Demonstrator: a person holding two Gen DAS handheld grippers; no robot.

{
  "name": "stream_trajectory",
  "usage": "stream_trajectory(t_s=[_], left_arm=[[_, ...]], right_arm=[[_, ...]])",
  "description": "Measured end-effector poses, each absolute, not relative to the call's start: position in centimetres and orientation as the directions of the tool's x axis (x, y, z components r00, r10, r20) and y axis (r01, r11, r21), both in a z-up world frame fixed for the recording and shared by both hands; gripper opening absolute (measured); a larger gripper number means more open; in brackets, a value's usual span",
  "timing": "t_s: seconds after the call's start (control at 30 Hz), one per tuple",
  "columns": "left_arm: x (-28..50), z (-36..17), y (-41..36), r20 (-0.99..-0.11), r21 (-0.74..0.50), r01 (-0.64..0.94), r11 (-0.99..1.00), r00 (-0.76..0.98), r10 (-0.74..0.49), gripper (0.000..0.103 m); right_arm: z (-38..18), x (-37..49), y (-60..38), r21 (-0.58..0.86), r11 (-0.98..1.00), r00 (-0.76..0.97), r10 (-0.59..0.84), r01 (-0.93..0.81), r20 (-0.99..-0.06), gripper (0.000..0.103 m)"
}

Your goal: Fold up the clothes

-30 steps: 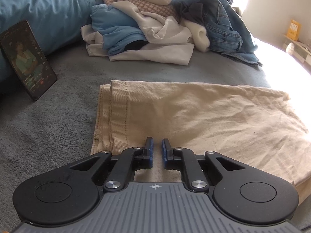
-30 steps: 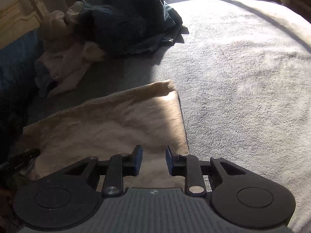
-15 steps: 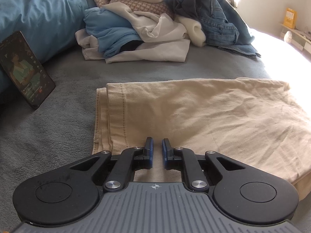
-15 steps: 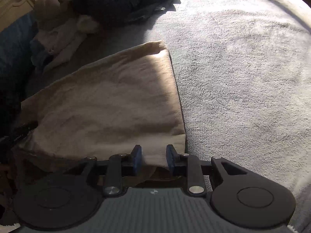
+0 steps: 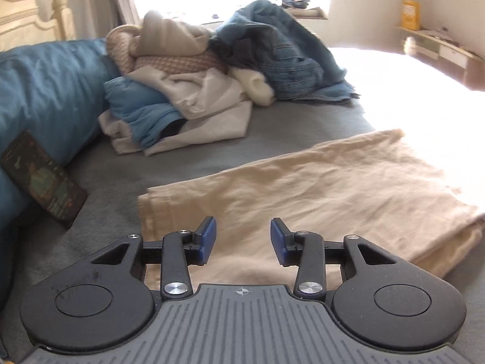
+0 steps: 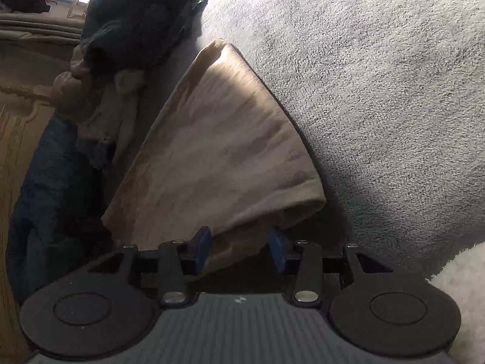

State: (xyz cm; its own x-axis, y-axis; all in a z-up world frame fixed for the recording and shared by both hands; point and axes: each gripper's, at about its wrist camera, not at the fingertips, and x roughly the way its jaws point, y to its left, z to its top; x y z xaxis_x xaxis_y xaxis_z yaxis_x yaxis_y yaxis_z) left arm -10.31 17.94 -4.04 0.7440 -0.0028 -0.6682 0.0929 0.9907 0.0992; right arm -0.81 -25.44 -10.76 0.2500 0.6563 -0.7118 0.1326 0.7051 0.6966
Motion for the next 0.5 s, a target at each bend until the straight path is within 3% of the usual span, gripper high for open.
stream_trajectory(t_s=[0.13, 0.23, 0.5], left_arm=[[-10.7, -4.3, 11.6, -0.688, 0.138, 0.363, 0.922, 0.705, -0.174, 0.043], [-11.1, -6.1, 6.8, -0.723, 0.208, 0.525, 0.825, 0.651, -0.232, 0.044], [-10.2, -8.0, 1.4, -0.756, 0.309, 0.65, 0.695, 0.611, -0.235, 0.044]], right_arm=[[-12.8, -0.7, -24.8, 0.75, 0.634, 0.217, 0.717, 0.189, -0.662, 0.047], [-14.3, -0.6, -24.3, 0.782, 0.578, 0.195, 0.76, 0.232, -0.62, 0.04], [-14.3, 0.0, -24.7, 0.84, 0.496, 0.262, 0.799, 0.221, -0.541, 0.02]])
